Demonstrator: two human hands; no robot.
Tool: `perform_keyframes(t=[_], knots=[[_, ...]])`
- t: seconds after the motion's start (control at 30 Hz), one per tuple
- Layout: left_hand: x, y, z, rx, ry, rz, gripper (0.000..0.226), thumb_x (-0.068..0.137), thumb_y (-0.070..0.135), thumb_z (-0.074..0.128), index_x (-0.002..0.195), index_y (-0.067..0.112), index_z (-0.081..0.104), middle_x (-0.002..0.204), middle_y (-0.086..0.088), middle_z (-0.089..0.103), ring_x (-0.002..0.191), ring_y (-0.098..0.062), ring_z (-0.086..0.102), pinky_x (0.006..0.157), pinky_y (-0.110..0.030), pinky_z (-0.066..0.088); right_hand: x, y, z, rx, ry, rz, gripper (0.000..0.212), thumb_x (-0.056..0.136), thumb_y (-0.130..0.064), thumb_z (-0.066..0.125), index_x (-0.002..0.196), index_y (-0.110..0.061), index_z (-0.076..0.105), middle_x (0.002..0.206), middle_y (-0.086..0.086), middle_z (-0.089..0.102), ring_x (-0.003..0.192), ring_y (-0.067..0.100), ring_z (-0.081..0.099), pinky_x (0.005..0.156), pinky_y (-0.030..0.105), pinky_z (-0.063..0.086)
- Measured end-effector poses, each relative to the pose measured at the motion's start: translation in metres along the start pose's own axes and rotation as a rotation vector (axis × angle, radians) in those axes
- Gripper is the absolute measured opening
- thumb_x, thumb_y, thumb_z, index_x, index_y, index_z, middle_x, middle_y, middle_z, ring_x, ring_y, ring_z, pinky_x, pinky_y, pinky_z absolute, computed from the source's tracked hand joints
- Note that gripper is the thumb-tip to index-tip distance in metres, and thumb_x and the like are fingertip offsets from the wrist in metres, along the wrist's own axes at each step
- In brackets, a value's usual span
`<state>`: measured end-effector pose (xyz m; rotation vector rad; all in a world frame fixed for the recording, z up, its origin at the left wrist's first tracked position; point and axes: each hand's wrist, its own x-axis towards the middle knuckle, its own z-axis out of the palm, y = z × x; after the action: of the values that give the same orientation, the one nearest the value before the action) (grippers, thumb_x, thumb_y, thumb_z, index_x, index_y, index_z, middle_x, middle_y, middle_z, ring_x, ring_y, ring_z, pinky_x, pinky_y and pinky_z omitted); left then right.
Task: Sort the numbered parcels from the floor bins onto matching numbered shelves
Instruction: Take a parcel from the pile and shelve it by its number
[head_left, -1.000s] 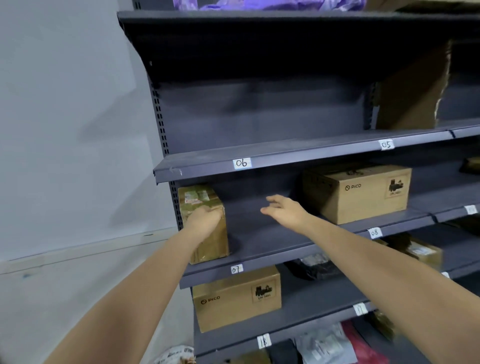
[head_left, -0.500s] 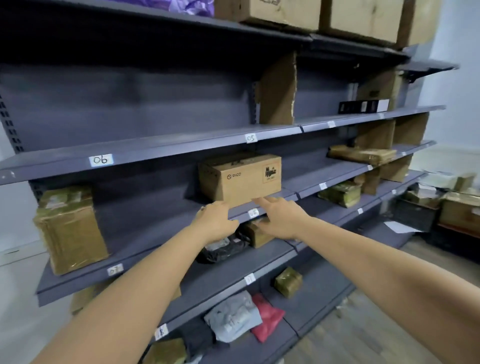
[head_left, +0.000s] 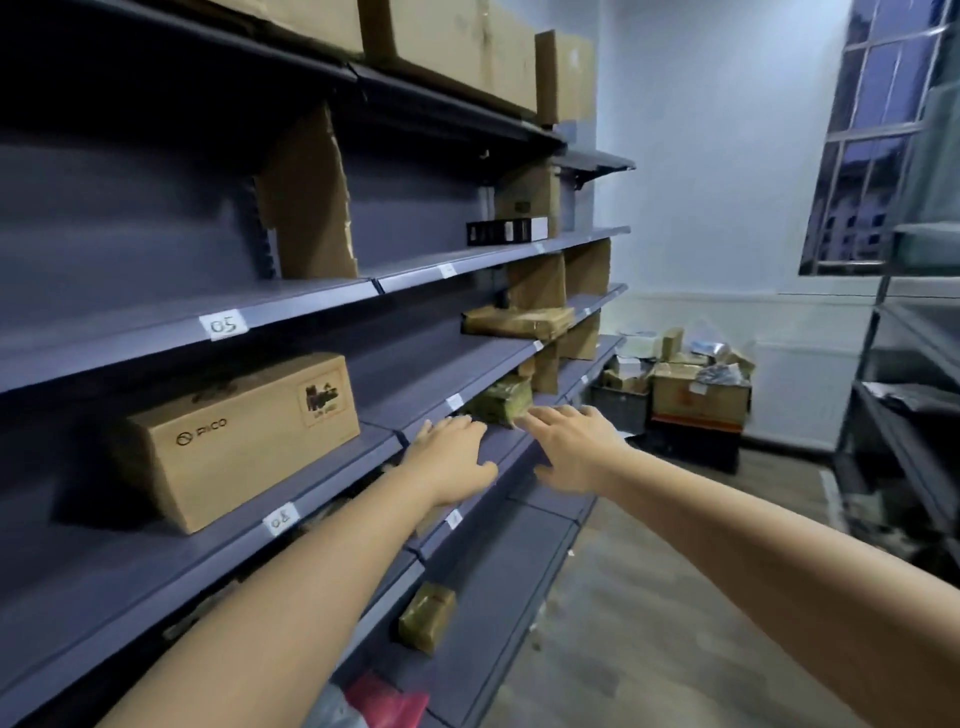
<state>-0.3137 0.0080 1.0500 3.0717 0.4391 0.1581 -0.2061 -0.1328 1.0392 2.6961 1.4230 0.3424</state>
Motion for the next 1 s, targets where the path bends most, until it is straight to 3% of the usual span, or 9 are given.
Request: perform_keyframes(t=[0.1, 0.23, 0.33, 0.5, 0.77, 1.0], knots=[[0.061, 0.011, 0.005, -0.012, -0.019, 0.085, 0.057, 0.093, 0.037, 0.046, 0.144, 0.014, 0.038, 0.151, -0.008, 0.036, 0.139, -0.027, 0.032, 0.116, -0.042, 0.021, 0.022, 0.042, 0.008, -0.002, -0.01, 0.085, 0.071, 0.093, -0.04, 0.053, 0.154, -0.025, 0.019, 0.159, 0.001, 0.023, 0.143, 0.027, 0.027, 0.113, 0.046, 0.027], [0.144, 0.029, 0.006, -0.034, -0.051, 0.183, 0.041, 0.091, 0.037, 0.046, 0.126, 0.014, 0.048, 0.136, -0.007, 0.046, 0.128, -0.029, 0.041, 0.109, -0.042, 0.028, 0.047, 0.1, 0.02, -0.018, -0.037, 0.197, 0.071, 0.094, -0.042, 0.052, 0.154, -0.026, 0.017, 0.16, 0.001, 0.022, 0.143, 0.026, 0.027, 0.113, 0.045, 0.027], [0.203, 0.051, 0.012, -0.041, -0.073, 0.272, 0.055, 0.093, 0.037, 0.045, 0.143, 0.014, 0.038, 0.149, -0.007, 0.037, 0.137, -0.028, 0.033, 0.114, -0.04, 0.024, 0.06, 0.149, 0.035, -0.041, -0.066, 0.304, 0.073, 0.093, -0.042, 0.053, 0.154, -0.028, 0.016, 0.159, 0.001, 0.022, 0.143, 0.026, 0.028, 0.112, 0.044, 0.028], [0.286, 0.096, 0.036, -0.032, -0.131, 0.386, 0.06, 0.096, 0.036, 0.045, 0.15, 0.016, 0.029, 0.154, -0.005, 0.03, 0.142, -0.024, 0.027, 0.118, -0.042, 0.015, 0.078, 0.226, 0.061, -0.051, -0.132, 0.432, 0.074, 0.094, -0.042, 0.052, 0.155, -0.027, 0.013, 0.161, 0.002, 0.018, 0.143, 0.025, 0.026, 0.114, 0.043, 0.026], [0.437, 0.186, 0.068, -0.037, -0.1, 0.503, 0.061, 0.096, 0.035, 0.044, 0.151, 0.014, 0.027, 0.156, -0.005, 0.028, 0.143, -0.025, 0.026, 0.119, -0.044, 0.012, 0.121, 0.379, 0.107, -0.085, -0.151, 0.489, 0.074, 0.092, -0.04, 0.052, 0.155, -0.029, 0.013, 0.16, -0.001, 0.02, 0.141, 0.025, 0.031, 0.109, 0.041, 0.031], [0.573, 0.247, 0.104, -0.102, -0.157, 0.453, 0.061, 0.096, 0.034, 0.043, 0.152, 0.015, 0.026, 0.157, -0.005, 0.026, 0.144, -0.024, 0.024, 0.12, -0.042, 0.013, 0.167, 0.532, 0.142, -0.086, -0.21, 0.464, 0.074, 0.094, -0.04, 0.053, 0.155, -0.029, 0.012, 0.16, -0.001, 0.019, 0.139, 0.024, 0.034, 0.108, 0.038, 0.033]])
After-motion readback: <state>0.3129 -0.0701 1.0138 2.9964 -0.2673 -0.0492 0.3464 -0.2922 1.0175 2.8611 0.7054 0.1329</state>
